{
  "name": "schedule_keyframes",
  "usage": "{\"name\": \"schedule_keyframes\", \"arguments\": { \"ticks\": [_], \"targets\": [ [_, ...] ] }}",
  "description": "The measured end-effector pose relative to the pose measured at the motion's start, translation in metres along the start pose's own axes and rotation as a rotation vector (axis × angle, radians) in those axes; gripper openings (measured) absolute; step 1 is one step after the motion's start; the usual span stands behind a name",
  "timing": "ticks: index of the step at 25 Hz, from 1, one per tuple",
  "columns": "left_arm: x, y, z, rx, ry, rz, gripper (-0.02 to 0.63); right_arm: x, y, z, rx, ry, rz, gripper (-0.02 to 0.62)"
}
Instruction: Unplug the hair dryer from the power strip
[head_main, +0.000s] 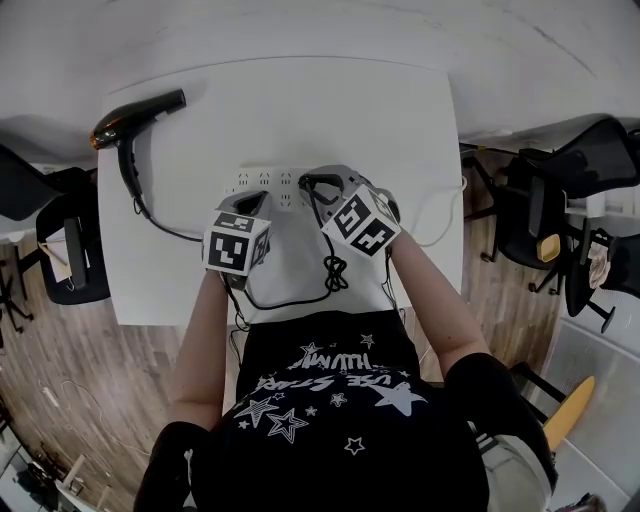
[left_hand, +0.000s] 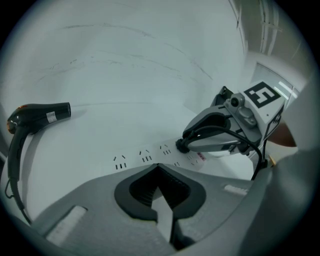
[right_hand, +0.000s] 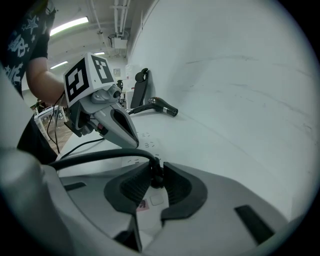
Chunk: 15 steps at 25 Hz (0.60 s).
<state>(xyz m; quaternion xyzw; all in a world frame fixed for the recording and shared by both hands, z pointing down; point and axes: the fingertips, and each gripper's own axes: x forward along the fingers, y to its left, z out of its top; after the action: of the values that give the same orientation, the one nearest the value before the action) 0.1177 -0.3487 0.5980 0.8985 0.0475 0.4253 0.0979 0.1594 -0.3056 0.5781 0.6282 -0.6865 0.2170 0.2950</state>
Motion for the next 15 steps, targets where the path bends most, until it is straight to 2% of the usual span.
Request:
{"name": "schedule_keyframes", "arguments": {
  "ticks": [3, 11, 15],
  "targets": [
    [0.0001, -0.0008, 0.0001, -0.009, 0.006, -0.01, 0.008, 0.0018, -0.0017, -0.0017, 0.0, 0.008, 0.011, 0.075],
    [0.0012, -0.0005, -0.0005, -0.004, 0.034, -0.016, 0.008, 0.0056, -0.0092, -0.0045, 0.197, -0.011, 0.094, 0.072],
    [0.0014, -0.0002, -0.0001, 0.007, 0.041, 0.0, 0.008, 0.0049, -0.0073, -0.0026, 0.132, 0.006, 0.076, 0.066]
  ]
}}
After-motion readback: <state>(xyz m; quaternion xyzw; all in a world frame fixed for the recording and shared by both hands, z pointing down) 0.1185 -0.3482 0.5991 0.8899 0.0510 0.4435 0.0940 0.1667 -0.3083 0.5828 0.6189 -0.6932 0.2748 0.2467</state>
